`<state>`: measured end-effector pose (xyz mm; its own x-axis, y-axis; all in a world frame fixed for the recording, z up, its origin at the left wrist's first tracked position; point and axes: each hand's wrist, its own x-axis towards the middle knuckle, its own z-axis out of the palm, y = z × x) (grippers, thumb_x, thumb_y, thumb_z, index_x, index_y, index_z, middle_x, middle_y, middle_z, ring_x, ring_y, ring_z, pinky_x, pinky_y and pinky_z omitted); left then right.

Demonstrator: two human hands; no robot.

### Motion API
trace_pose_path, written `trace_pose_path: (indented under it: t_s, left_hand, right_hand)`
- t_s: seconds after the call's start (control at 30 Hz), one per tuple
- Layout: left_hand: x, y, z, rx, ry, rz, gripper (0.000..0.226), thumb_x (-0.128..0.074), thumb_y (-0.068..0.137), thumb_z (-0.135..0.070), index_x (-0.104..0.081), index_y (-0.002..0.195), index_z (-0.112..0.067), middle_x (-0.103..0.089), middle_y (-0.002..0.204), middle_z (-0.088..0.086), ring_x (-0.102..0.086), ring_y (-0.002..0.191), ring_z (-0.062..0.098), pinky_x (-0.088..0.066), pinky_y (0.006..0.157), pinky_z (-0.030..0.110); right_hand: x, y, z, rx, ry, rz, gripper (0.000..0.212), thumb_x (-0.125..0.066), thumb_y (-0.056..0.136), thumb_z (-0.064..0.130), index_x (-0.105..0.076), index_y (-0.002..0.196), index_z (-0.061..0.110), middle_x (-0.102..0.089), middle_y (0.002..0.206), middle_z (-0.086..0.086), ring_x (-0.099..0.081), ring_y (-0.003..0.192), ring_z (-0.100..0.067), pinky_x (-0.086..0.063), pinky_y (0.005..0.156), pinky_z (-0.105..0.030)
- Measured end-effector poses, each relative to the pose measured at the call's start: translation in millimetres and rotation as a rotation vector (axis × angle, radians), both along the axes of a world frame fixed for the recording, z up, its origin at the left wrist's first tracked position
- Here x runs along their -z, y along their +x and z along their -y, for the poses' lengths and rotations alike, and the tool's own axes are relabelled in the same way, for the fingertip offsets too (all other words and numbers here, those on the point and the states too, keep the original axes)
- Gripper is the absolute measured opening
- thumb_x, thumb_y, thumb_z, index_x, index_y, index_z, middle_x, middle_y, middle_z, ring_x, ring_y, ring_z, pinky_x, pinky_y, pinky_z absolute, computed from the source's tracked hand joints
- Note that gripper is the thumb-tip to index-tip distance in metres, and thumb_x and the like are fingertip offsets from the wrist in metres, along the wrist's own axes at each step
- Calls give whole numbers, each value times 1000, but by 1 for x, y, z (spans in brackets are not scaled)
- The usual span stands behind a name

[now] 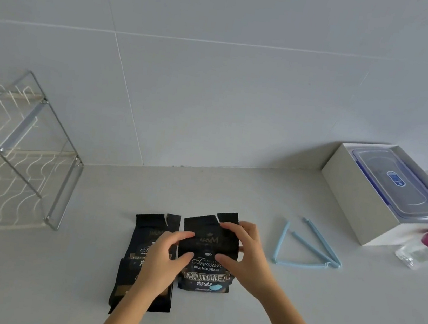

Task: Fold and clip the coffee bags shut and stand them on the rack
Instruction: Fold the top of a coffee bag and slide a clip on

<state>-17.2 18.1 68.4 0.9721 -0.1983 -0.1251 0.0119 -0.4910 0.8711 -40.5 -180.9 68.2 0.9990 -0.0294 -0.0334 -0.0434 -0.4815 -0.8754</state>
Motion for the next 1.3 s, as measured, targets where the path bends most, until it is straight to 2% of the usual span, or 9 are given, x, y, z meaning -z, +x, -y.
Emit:
trace_pose_path:
  t_s: [0.13,0.2,0.3,0.43,0.57,0.67,0.83,1.03,1.3]
  left_hand:
    - [3,4,-4,-18,22,59,20,-75,73,-13,-65,85,-25,-48,108,-4,-47,104,7,-41,88,21]
    - [4,4,-5,13,-9,-7,14,-75,73,-15,-64,75,-22,-60,99,-7,-55,97,7,-44,78,16]
    - [5,4,-4,40,-60,-94,12,-74,74,-20,-64,69,-21,-69,79,-3,-64,83,10,-51,67,20]
    - [11,0,2,73,-190,-188,9,-73,76,-18,-68,80,-24,-69,88,-4,-65,87,6,-55,71,22]
    - [23,-8,11,17,-313,-309,33,-74,75,-10,-62,105,-18,-67,103,6,-66,95,18,-57,70,23]
    - [27,-9,13,-20,-306,-269,29,-73,75,-8,-63,100,-20,-66,102,5,-65,94,17,-56,66,19]
    - [25,-5,16,-9,-302,-188,13,-72,75,0,-68,85,-8,-61,100,6,-61,95,22,-53,80,29]
    - [22,3,21,-52,-258,-161,17,-76,70,-3,-66,74,-16,-63,89,5,-62,77,7,-47,65,7]
    - [26,-4,20,-53,-285,-144,18,-76,71,-2,-64,85,-3,-65,83,7,-64,71,7,-51,62,13]
  right_hand:
    - [9,-6,6,15,-51,-64,30,-80,69,19,-65,92,33,-32,137,9,-31,124,-9,-31,100,-28]
    - [15,-8,7,18,13,-86,19,-78,71,15,-66,79,27,-53,123,11,-48,113,-6,-37,92,-22]
    - [23,-12,6,48,359,-195,18,-73,76,-1,-73,86,14,-72,92,1,-68,83,-8,-50,71,-15]
    - [28,-9,4,93,505,-203,14,-70,78,-5,-72,89,1,-71,86,-14,-67,76,-18,-53,62,-19]
    - [31,-6,0,61,441,-169,15,-70,79,0,-72,85,13,-72,84,-4,-67,81,-15,-55,75,-24]
    - [33,-6,3,-17,417,-194,24,-73,76,-1,-70,91,16,-71,92,-1,-67,90,-14,-54,85,-27]
    - [33,1,3,-20,396,-217,24,-73,74,-4,-68,88,15,-68,94,-1,-64,88,-13,-51,83,-26]
    - [41,0,-9,88,376,-119,16,-73,75,-2,-67,84,11,-67,86,1,-63,78,-6,-51,78,-27]
    - [45,-5,-10,97,388,-102,17,-77,74,5,-68,87,12,-68,86,5,-63,75,1,-49,67,-11]
